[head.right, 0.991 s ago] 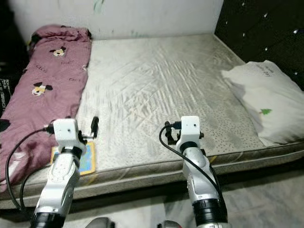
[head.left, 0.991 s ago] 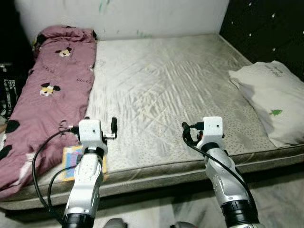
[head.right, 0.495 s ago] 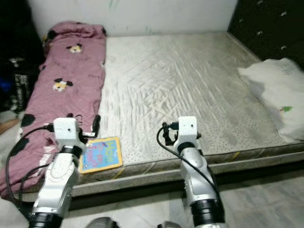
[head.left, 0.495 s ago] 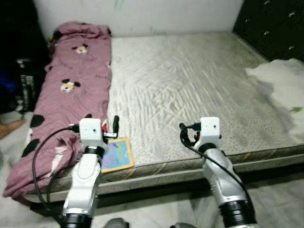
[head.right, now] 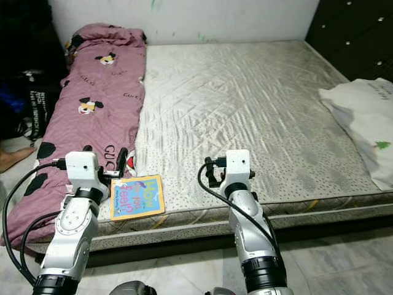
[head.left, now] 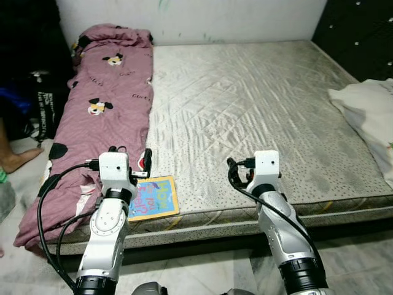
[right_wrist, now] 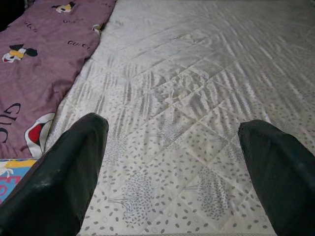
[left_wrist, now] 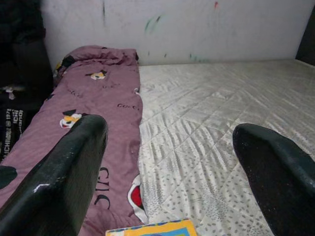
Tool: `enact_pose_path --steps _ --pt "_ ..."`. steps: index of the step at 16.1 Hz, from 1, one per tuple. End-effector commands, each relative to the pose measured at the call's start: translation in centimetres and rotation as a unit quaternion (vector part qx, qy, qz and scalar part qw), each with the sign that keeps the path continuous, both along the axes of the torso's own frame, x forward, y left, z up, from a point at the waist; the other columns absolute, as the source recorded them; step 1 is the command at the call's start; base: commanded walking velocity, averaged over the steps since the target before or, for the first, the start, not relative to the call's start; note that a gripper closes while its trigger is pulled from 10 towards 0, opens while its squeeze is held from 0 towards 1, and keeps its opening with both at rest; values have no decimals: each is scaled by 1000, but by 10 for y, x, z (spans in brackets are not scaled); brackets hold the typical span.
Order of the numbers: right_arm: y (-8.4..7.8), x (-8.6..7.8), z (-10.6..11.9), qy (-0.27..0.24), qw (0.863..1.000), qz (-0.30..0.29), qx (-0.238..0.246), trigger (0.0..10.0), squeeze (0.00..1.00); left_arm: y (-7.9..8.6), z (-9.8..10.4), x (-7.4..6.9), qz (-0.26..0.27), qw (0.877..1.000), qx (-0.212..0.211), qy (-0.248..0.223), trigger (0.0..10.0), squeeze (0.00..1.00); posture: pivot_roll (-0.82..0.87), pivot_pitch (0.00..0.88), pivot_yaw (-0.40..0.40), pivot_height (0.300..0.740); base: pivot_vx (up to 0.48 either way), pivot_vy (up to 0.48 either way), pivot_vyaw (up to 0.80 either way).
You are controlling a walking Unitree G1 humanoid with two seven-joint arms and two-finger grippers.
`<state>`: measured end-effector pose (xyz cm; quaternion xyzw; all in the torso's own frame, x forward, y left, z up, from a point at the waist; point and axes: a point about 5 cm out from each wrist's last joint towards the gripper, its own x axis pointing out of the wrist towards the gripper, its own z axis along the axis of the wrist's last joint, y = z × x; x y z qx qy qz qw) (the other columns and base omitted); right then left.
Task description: Clean up the room
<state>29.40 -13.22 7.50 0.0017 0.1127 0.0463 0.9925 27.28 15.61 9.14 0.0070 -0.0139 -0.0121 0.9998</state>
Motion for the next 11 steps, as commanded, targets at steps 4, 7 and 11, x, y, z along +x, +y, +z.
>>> enact_pose_path --steps 4,7,11 --pt "-2 2 3 -5 1000 -2 -1 10000 0 1 2 0 -5 1000 -1 -2 10000 0 18 0 -3 740 262 0 0" --pt "-3 2 3 -5 1000 -3 -2 10000 0 1 2 0 -7 1000 -2 -1 10000 0 17 0 -2 740 266 0 0" --pt "-3 2 2 -3 1000 -4 -4 10000 0 1 2 0 -8 1000 0 0 10000 0 16 0 0 740 264 0 0"
